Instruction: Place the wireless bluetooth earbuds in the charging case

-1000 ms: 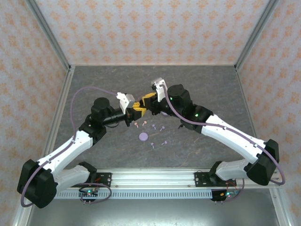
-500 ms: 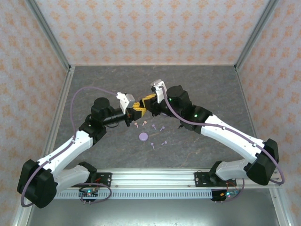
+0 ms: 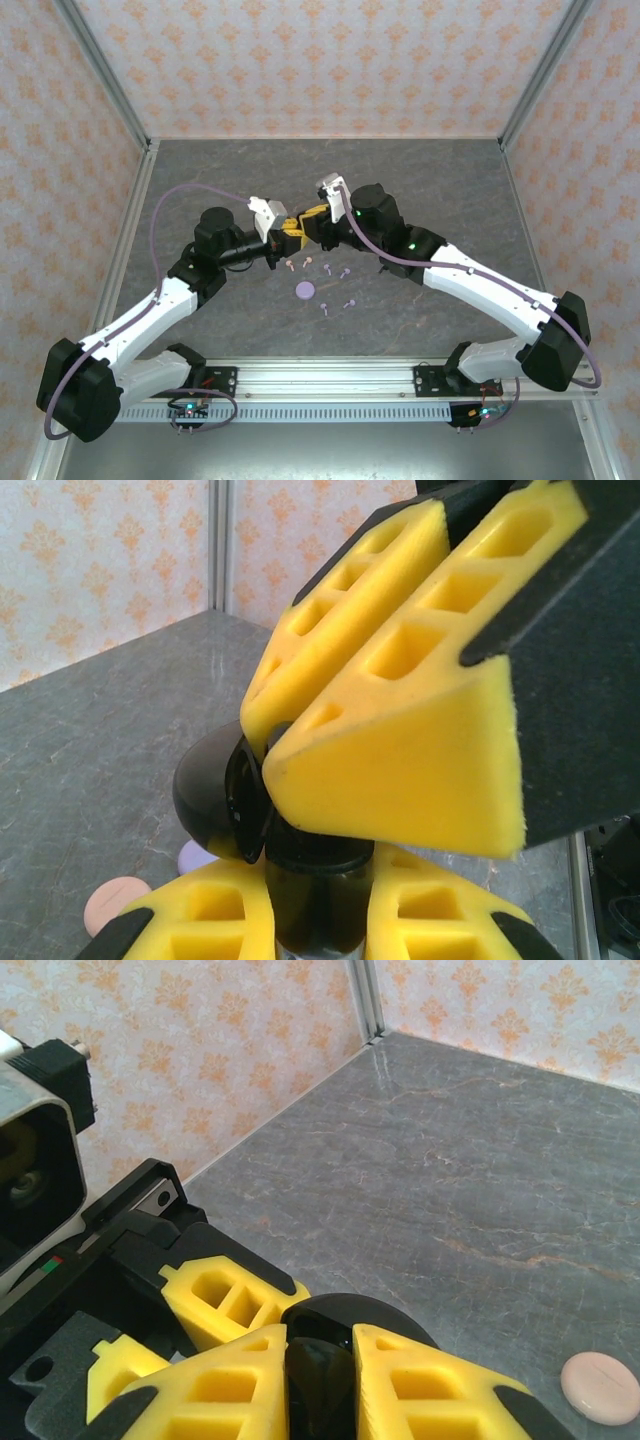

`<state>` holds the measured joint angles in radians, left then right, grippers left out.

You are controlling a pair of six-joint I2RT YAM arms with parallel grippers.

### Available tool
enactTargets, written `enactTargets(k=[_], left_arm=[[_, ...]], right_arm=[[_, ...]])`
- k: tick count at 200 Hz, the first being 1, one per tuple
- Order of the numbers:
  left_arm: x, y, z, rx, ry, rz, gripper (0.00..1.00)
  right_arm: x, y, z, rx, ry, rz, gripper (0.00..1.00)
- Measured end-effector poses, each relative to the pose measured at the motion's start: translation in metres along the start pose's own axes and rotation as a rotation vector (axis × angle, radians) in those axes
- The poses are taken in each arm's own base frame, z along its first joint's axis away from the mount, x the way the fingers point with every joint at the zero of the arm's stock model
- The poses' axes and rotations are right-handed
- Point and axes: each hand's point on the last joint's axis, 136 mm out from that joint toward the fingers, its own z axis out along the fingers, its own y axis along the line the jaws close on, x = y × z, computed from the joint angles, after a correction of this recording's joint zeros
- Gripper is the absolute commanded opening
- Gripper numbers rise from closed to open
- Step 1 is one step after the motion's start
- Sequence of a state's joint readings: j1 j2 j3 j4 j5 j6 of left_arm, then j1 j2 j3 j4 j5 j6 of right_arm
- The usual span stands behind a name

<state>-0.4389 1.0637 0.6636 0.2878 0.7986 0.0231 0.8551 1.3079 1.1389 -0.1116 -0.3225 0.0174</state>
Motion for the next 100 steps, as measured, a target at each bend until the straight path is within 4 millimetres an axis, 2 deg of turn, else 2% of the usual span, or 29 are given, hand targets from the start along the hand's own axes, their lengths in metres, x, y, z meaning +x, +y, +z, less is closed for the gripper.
enactTargets(k=[33,53,80,100], left_arm=[[0.000,0.001,0.000,-0.004,-0.001,0.001,0.00],[0.000,0.000,0.000,-0.003,-0.001,0.001,0.00],[-0.001,0.000,0.000,-0.003,-0.002,0.002,0.00],[-0.002,0.000,-0.001,-0.006,-0.009,0.007,0.00]], right_arm=[[-0.004,0.004,-0.002,-0.010,0.013,0.016,0.39],[-0.015,0.006,-0.007,-0.002,0.007,0.026,0.45],[-0.034,0.005,-0.017,0.031,-0.014,0.033,0.48],[-0.038,-0.004,-0.027,0.074,-0.014,0.056,0.48]])
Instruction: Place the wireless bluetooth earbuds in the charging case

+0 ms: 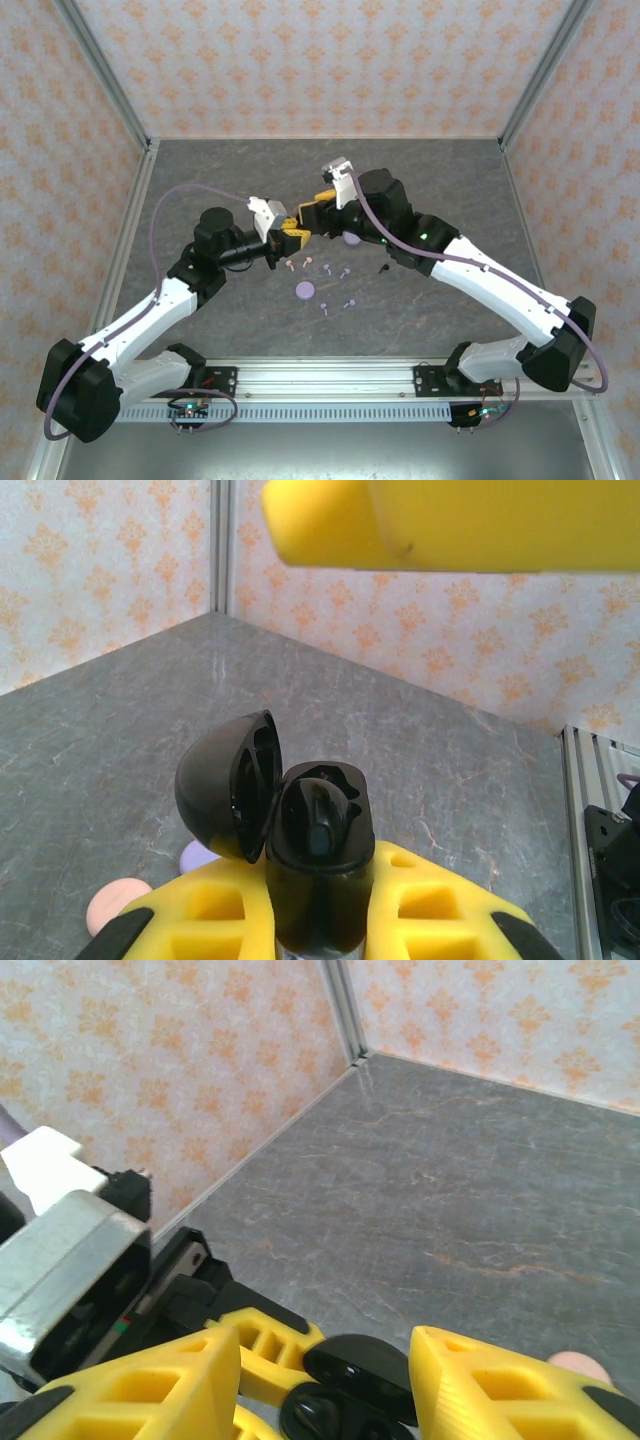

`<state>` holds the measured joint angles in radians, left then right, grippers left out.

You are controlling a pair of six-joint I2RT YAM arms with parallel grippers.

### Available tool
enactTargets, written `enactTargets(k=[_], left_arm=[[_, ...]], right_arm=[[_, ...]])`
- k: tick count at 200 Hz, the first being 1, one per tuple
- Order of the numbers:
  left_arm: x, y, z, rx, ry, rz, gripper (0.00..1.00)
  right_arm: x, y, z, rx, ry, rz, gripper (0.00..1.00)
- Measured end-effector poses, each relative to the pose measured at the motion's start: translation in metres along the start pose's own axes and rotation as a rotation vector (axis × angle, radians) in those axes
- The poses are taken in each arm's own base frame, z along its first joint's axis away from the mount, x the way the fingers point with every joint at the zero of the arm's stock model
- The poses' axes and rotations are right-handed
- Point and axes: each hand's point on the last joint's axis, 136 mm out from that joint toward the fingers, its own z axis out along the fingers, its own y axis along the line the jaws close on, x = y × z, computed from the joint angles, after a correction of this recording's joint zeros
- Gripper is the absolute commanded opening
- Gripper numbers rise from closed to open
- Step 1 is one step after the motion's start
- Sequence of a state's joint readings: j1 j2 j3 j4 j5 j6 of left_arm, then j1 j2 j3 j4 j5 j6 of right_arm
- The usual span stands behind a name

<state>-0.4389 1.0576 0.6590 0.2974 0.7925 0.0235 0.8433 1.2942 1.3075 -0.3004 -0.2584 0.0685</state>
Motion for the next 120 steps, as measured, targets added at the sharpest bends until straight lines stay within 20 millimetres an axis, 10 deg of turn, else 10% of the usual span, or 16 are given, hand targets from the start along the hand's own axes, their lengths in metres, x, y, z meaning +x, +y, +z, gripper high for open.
enactTargets(k=[54,120], left_arm=[[-0.006,-0.001,-0.006,-0.019,-0.023,0.019,0.00],[-0.010,-0.003,-0.009,-0.023,-0.037,0.037,0.00]], right_arm=[[0.020,-0.089,-0.030,0.279,0.055,0.217,0.48],[0.169,-0.172,-0.034,0.558,0.381,0.481,0.47]])
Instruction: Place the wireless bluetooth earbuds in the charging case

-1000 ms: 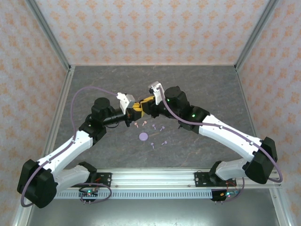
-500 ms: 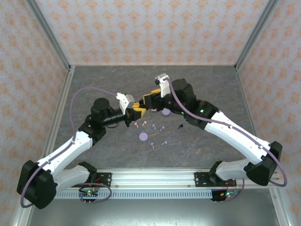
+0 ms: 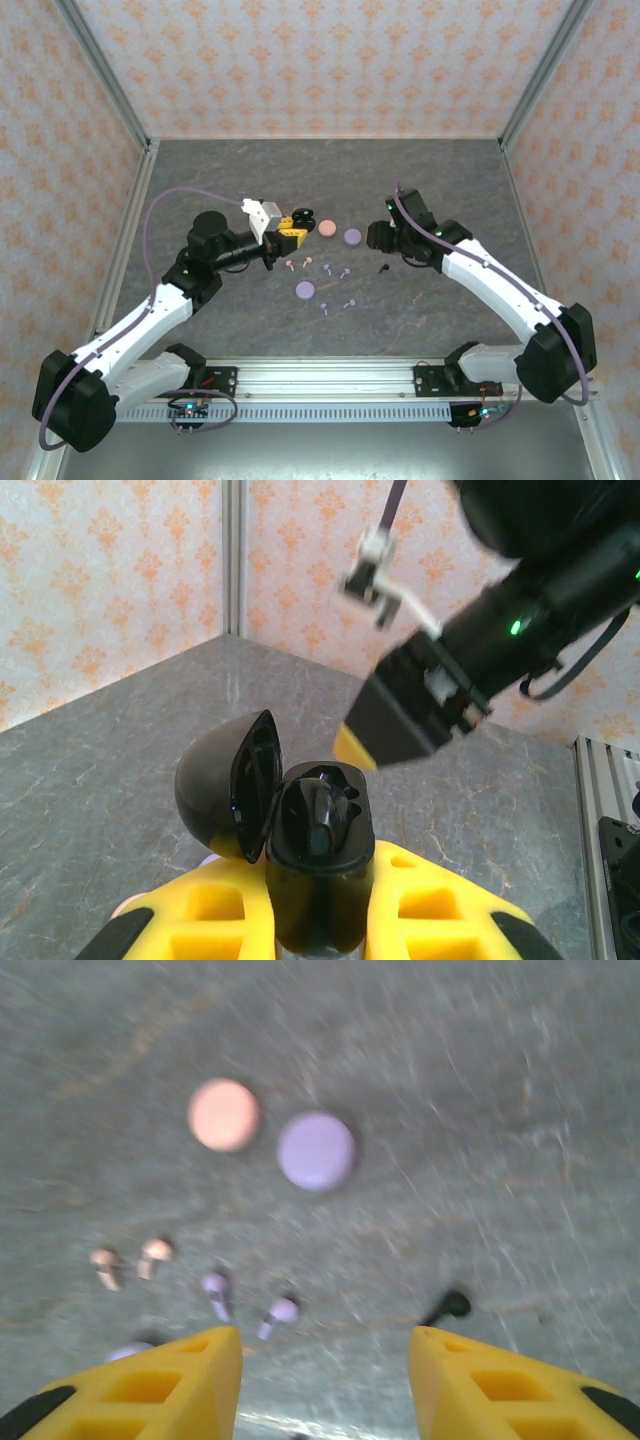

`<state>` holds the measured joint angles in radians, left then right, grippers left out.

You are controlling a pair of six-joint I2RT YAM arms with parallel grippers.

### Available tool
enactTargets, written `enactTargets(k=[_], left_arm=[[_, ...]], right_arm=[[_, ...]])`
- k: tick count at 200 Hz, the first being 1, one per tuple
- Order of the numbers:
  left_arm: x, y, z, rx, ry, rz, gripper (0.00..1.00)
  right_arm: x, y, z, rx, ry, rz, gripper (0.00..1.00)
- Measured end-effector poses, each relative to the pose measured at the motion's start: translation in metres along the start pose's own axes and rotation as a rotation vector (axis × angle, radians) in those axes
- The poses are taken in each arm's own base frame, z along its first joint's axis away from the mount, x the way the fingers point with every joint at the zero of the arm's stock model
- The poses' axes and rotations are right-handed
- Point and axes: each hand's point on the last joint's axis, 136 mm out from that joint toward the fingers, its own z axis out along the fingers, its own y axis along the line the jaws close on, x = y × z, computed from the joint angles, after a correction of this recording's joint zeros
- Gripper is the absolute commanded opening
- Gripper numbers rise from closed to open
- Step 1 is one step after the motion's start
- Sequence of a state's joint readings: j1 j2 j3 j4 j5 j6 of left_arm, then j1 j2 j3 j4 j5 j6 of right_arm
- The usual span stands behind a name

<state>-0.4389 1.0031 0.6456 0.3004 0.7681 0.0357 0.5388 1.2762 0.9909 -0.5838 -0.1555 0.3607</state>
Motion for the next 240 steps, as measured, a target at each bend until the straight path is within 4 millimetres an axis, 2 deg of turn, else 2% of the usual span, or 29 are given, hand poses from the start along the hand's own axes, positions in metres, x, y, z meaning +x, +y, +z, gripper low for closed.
enactTargets(k=[37,65,112,153,185,209,240], left_arm=[[0.001,0.000,0.000,0.000,0.003,0.012,0.00],[0.002,0.000,0.000,0.000,0.007,0.013,0.00],[0.005,0.000,0.000,0.000,0.019,0.005,0.00],[0.006,0.000,0.000,-0.001,0.024,0.008,0.00],[0.009,0.000,0.000,-0.001,0.035,0.002,0.00],[0.011,0.000,0.000,-0.001,0.042,0.002,0.00],[0.011,0.000,0.000,-0.001,0.043,0.012,0.00]], right_arm=[[0.041,-0.032,0.040,0.112,0.145,0.038,0.47],[0.055,-0.045,0.061,0.154,0.196,0.056,0.47],[0.055,-0.057,0.082,0.176,0.200,0.094,0.47],[0.053,-0.058,0.094,0.171,0.195,0.100,0.46],[0.059,-0.060,0.103,0.178,0.219,0.101,0.44],[0.059,-0.060,0.105,0.180,0.220,0.104,0.44],[0.059,-0.061,0.105,0.185,0.222,0.109,0.38]])
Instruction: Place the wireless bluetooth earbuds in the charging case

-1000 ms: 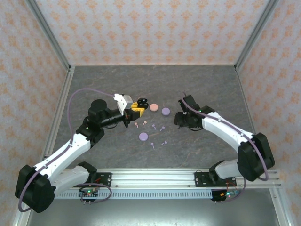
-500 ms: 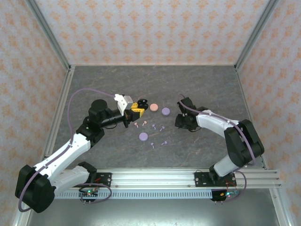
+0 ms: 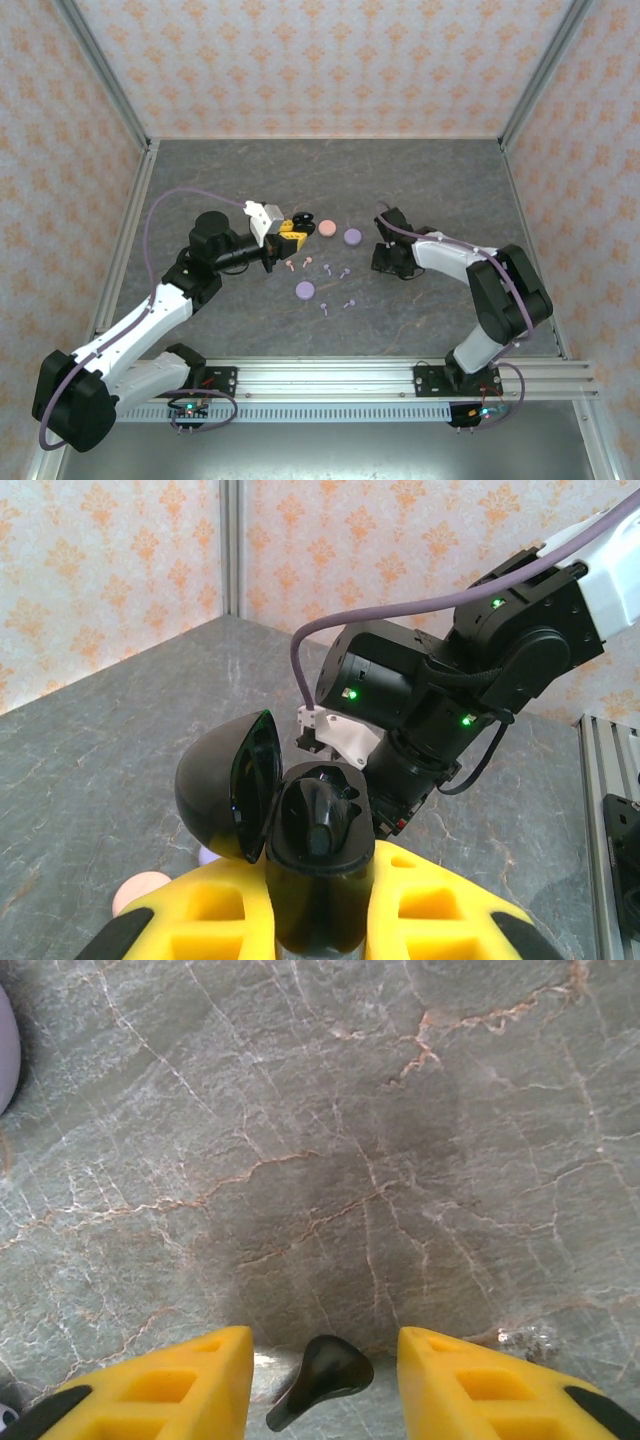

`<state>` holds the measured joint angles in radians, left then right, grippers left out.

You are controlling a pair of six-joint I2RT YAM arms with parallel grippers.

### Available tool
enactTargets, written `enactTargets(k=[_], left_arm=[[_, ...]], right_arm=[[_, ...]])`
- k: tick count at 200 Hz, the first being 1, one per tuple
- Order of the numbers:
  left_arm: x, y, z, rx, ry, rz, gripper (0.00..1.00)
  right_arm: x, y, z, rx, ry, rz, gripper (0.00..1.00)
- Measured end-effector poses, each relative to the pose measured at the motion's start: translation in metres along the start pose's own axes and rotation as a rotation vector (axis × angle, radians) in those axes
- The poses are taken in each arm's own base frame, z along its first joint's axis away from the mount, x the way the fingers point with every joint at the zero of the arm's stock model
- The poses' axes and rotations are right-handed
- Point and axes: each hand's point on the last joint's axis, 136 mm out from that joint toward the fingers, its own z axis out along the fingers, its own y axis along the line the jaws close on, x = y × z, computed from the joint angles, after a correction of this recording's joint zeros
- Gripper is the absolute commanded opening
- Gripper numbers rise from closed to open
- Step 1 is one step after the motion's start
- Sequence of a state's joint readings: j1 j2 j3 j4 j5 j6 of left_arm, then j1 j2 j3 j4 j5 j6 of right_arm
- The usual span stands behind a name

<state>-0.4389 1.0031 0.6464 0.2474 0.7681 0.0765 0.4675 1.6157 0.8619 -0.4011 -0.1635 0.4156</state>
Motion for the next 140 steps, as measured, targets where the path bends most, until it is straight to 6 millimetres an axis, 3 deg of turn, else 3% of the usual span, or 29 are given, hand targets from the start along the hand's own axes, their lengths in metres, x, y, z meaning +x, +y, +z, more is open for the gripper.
enactTargets(k=[44,97,116,140], left_arm=[[0.002,0.000,0.000,0.000,0.009,-0.003,0.00],[0.002,0.002,-0.001,-0.012,0.011,-0.004,0.00],[0.001,0.002,-0.002,-0.017,0.006,-0.002,0.00],[-0.001,0.002,-0.002,-0.018,-0.003,-0.002,0.00]], right_arm=[[0.000,-0.005,0.001,0.018,0.003,0.009,0.25],[-0.003,0.000,-0.004,-0.012,-0.013,0.003,0.22],[-0.011,0.010,-0.019,-0.071,-0.060,-0.005,0.22],[-0.030,0.030,-0.061,-0.193,-0.184,-0.017,0.21]])
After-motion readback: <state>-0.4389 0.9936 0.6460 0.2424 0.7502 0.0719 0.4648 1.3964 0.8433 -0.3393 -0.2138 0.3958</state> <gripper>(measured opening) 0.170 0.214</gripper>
